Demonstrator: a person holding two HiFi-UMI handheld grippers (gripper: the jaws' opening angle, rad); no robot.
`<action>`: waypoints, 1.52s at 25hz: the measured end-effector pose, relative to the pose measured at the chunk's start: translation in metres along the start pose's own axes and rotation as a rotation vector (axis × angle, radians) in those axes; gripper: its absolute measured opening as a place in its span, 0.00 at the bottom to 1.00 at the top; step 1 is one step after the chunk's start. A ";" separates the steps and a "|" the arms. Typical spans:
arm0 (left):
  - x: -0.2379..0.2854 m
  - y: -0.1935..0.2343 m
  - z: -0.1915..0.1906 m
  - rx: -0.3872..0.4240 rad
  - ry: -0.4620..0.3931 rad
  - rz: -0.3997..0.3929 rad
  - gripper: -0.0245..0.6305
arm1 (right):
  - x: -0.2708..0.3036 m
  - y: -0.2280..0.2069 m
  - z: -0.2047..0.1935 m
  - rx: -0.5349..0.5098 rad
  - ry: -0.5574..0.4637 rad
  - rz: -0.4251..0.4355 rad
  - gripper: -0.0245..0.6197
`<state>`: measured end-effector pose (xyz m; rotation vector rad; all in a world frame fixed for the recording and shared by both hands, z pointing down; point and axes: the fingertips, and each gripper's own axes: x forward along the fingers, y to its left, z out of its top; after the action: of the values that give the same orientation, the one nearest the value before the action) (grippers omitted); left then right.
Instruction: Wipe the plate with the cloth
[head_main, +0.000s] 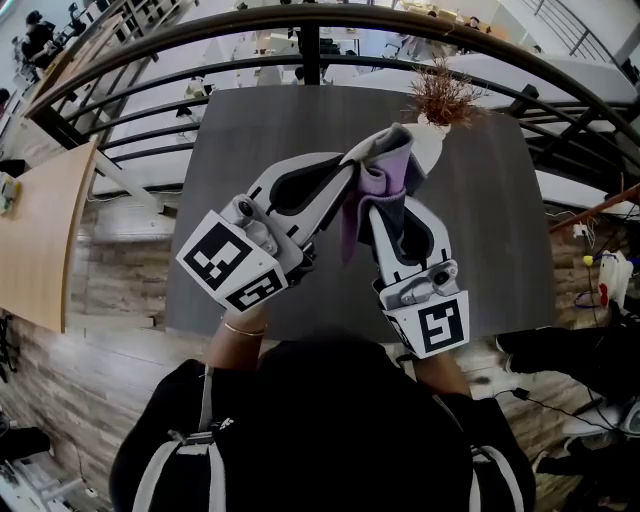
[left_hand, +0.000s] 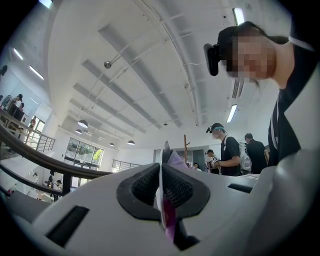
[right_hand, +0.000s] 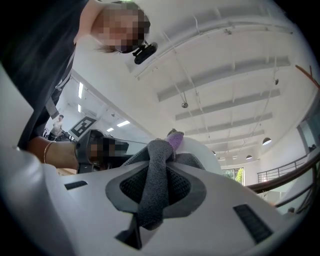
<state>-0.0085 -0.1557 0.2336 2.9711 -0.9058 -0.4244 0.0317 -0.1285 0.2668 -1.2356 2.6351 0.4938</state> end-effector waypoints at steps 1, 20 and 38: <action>0.000 0.000 -0.001 0.000 -0.001 0.001 0.06 | 0.000 -0.002 -0.002 -0.003 0.001 -0.008 0.13; -0.003 0.002 0.003 0.018 -0.021 0.027 0.06 | -0.021 -0.071 -0.012 -0.046 0.050 -0.199 0.13; -0.011 -0.003 0.002 0.644 0.163 0.159 0.06 | -0.034 -0.081 0.021 -0.039 -0.003 -0.213 0.14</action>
<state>-0.0166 -0.1469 0.2342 3.3582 -1.4782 0.1515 0.1164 -0.1452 0.2401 -1.5044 2.4628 0.5113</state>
